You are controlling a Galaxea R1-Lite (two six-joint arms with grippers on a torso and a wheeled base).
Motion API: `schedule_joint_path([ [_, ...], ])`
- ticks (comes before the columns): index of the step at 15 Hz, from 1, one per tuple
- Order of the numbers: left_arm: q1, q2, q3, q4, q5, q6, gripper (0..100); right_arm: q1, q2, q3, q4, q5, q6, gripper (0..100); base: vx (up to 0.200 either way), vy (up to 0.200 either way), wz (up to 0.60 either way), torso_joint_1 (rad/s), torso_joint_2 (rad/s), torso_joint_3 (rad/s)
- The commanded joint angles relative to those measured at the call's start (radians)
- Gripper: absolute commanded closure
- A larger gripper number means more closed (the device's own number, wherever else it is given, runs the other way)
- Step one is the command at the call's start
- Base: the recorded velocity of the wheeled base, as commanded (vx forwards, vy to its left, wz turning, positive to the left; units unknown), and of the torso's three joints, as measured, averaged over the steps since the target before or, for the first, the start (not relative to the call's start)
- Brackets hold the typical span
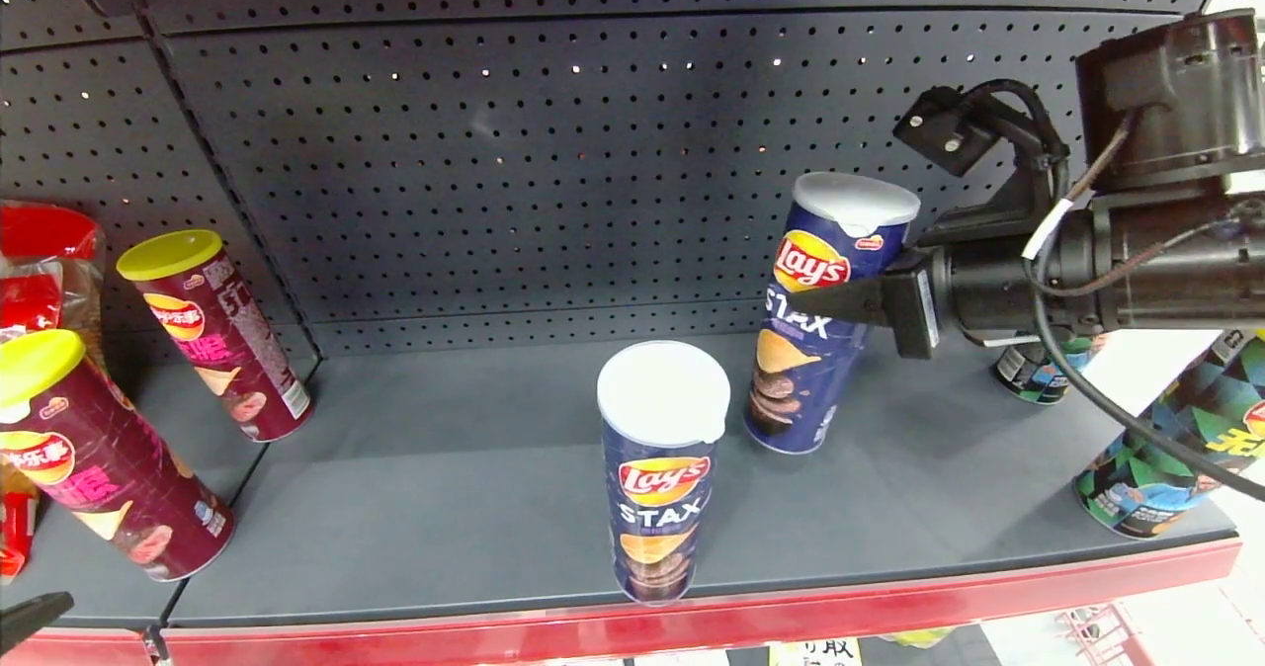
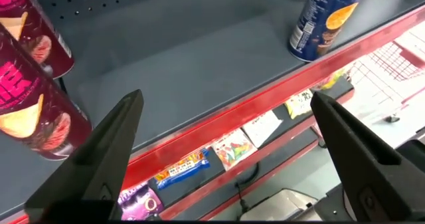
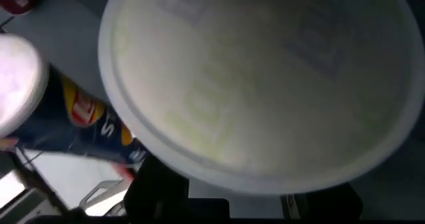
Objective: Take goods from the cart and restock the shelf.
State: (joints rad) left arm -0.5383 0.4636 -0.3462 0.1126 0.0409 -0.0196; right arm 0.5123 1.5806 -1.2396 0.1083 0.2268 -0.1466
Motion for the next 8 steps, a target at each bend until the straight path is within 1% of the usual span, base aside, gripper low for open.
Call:
schedule_joint_path([
  [1, 0.0, 0.004, -0.004, -0.001, 0.011, 0.0, 0, 0.006, 0.113, 0.002, -0.128, -0.003, -0.027, 100, 0.0, 0.0, 0.0, 0.0, 0.0, 0.0],
  [2, 0.0, 0.004, -0.005, -0.001, 0.021, 0.0, 0, 0.006, 0.14, -0.003, -0.165, 0.0, -0.034, 100, 0.0, 0.0, 0.0, 0.0, 0.0, 0.0],
  [7, 0.001, 0.013, -0.013, 0.001, 0.03, 0.0, 0, 0.017, 0.214, -0.021, -0.185, -0.011, -0.03, 100, 0.0, 0.0, 0.0, 0.0, 0.0, 0.0],
  [8, 0.012, 0.013, -0.01, 0.001, 0.033, 0.0, 0, 0.029, 0.231, -0.021, -0.223, -0.027, -0.028, 100, 0.0, 0.0, 0.0, 0.0, 0.0, 0.0],
])
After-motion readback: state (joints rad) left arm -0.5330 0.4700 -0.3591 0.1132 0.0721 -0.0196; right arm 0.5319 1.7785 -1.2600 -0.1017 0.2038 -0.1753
